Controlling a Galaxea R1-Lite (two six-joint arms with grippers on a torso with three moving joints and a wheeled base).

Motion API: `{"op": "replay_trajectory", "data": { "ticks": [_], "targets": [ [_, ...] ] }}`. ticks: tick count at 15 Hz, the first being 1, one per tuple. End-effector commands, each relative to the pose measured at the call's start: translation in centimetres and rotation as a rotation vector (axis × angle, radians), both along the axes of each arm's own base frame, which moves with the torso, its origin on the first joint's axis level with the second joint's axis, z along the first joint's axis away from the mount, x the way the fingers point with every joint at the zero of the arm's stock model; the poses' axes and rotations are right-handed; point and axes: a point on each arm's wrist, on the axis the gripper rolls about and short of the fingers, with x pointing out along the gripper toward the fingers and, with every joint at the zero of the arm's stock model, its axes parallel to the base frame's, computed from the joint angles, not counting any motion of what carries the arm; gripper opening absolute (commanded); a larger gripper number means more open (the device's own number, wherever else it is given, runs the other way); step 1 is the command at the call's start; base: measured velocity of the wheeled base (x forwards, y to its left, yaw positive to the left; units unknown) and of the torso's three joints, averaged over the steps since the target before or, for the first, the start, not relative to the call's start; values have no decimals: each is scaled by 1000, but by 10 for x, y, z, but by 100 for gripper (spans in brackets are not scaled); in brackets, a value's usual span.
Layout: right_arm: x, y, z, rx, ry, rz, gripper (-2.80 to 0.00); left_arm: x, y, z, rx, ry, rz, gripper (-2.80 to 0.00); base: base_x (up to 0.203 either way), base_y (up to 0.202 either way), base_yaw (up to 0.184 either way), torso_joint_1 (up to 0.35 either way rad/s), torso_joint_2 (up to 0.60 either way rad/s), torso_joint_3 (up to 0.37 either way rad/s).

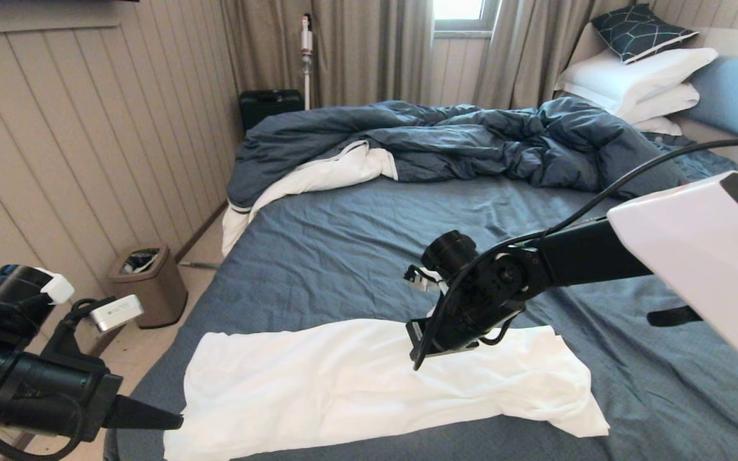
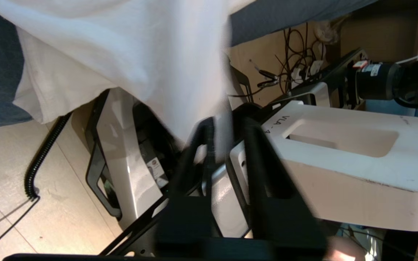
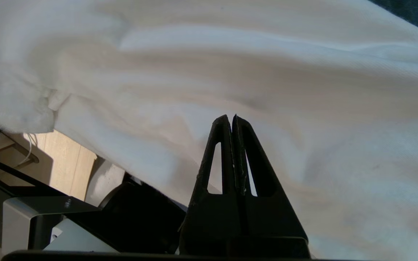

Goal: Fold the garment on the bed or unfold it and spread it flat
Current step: Fold the white T-shirt

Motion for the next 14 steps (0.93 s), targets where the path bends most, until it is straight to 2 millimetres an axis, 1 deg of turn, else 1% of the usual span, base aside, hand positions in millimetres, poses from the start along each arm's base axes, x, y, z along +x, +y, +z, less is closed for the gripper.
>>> {"op": "replay_trajectory", "data": {
  "ticks": [1, 3, 5, 6, 9, 10, 11, 14],
  "targets": [
    [1, 0, -2, -2, 8, -2, -280, 0, 0, 1, -6, 1, -1, 0, 0, 0, 0, 0, 0, 0],
    [0, -1, -2, -2, 8, -2, -280, -3, 0, 3, -12, -4, -3, 0, 0, 0, 0, 0, 0, 0],
    [-2, -2, -1, -2, 11, -6, -280, -11, 0, 8, -17, -39, -5, 0, 0, 0, 0, 0, 0, 0],
    [-2, -3, 0, -1, 10, -8, -280, -11, 0, 11, -18, -50, -2, 0, 0, 0, 0, 0, 0, 0],
    [-12, -13, 17, 15, -11, -24, -280, -10, 6, 20, -23, -89, 33, 0, 0, 0, 0, 0, 0, 0],
    [-15, -23, 27, 26, -30, -47, -280, -8, 10, 25, -34, -109, 55, 0, 0, 0, 0, 0, 0, 0],
    [-15, -33, 34, 33, -40, -72, -280, -7, 12, 27, -42, -115, 71, 0, 0, 0, 0, 0, 0, 0],
    [-19, -56, 44, 40, -58, -122, -280, 0, 19, 36, -57, -117, 136, 0, 0, 0, 0, 0, 0, 0]
  ]
}}
